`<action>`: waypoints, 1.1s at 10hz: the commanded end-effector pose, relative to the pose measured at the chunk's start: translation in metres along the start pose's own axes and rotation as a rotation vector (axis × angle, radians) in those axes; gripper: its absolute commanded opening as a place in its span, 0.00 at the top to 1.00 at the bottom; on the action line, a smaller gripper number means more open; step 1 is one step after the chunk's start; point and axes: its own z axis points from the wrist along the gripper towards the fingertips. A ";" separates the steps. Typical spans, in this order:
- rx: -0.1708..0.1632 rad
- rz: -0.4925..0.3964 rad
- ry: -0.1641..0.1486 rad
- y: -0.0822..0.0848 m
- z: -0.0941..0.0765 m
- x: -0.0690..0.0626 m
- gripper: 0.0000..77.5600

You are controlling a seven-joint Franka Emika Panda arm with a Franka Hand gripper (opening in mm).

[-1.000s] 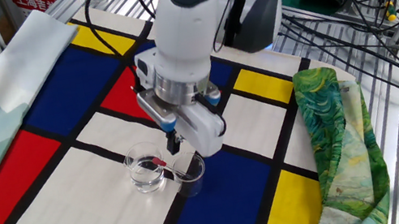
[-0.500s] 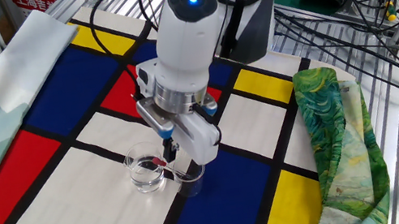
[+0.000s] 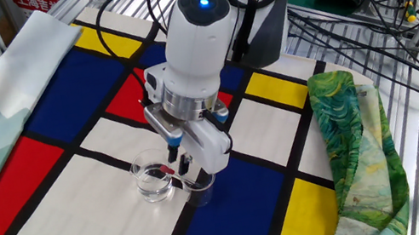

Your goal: Transfer liquid using a dropper

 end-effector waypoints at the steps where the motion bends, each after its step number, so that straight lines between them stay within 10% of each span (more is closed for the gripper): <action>1: 0.000 0.011 -0.008 0.000 0.003 0.001 0.00; 9: 0.000 0.011 -0.008 0.000 0.003 0.001 0.00; 11: 0.014 0.064 -0.053 0.005 0.027 0.007 0.00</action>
